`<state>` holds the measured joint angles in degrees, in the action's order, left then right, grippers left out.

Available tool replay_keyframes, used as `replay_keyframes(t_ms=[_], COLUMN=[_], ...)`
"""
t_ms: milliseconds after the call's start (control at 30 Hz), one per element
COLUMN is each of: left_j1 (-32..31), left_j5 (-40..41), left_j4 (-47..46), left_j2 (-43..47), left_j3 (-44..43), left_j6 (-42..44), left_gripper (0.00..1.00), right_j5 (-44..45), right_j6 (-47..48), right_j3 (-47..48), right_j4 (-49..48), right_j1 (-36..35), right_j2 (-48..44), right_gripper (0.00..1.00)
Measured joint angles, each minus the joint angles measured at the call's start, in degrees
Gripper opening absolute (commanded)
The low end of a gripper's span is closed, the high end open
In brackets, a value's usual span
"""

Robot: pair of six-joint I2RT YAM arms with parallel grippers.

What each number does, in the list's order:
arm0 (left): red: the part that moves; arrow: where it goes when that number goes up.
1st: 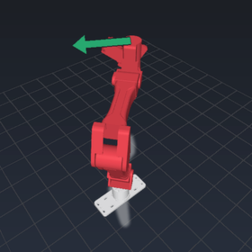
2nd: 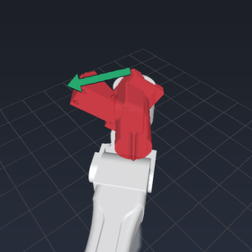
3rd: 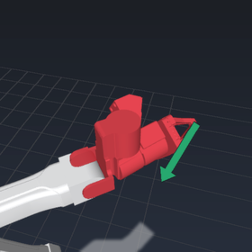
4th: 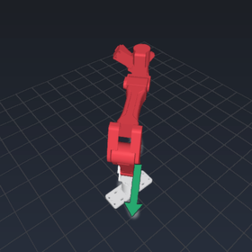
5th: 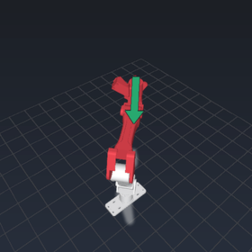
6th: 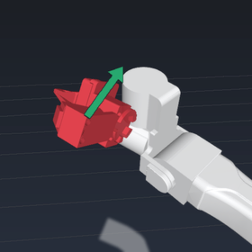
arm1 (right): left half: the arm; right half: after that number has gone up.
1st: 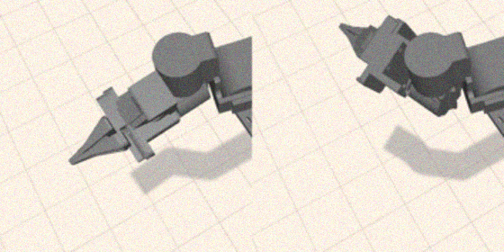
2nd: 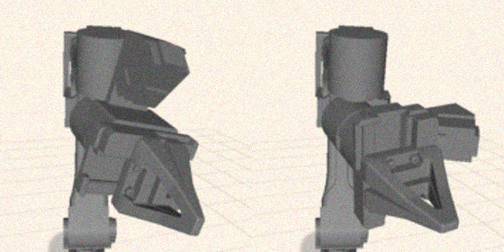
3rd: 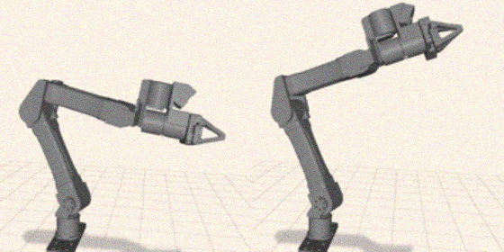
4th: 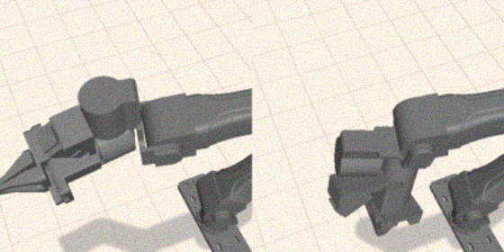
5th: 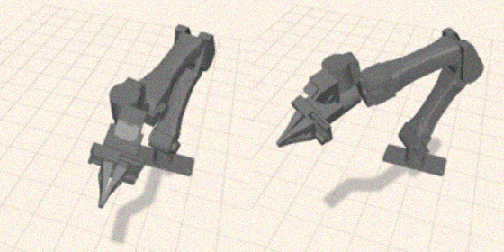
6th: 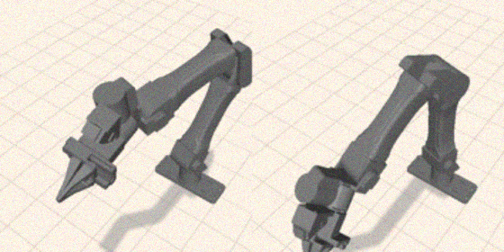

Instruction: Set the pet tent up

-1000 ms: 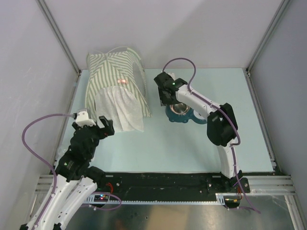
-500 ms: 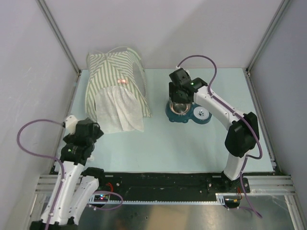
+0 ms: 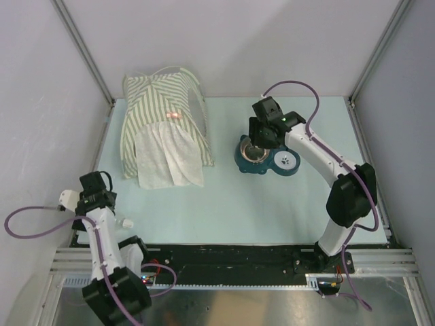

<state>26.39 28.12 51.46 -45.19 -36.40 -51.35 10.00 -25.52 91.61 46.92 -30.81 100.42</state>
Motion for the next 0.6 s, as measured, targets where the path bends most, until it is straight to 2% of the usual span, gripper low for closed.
replay_keyframes(t_ms=[167, 533, 600], left_j1=[5.64, 6.91, 6.91], left_j5=[-0.74, -2.93, -3.13], left_j4=[-0.96, -8.46, -9.53], left_j2=[-5.75, -17.11, -19.08], left_j3=[2.49, 2.89, 2.91], left_j6=[-3.34, -4.68, -4.66], left_gripper=[0.98, 0.98, 0.95], right_j5=[-0.50, -1.49, -1.49], right_j6=[0.02, 0.02, 0.02], right_j3=[-0.52, -0.55, -0.55], right_j4=[-0.11, -0.33, -0.42], right_j1=[0.61, 0.72, 0.72], right_j2=[-1.60, -2.36, -2.47], right_gripper=[0.62, 0.61, 0.61])
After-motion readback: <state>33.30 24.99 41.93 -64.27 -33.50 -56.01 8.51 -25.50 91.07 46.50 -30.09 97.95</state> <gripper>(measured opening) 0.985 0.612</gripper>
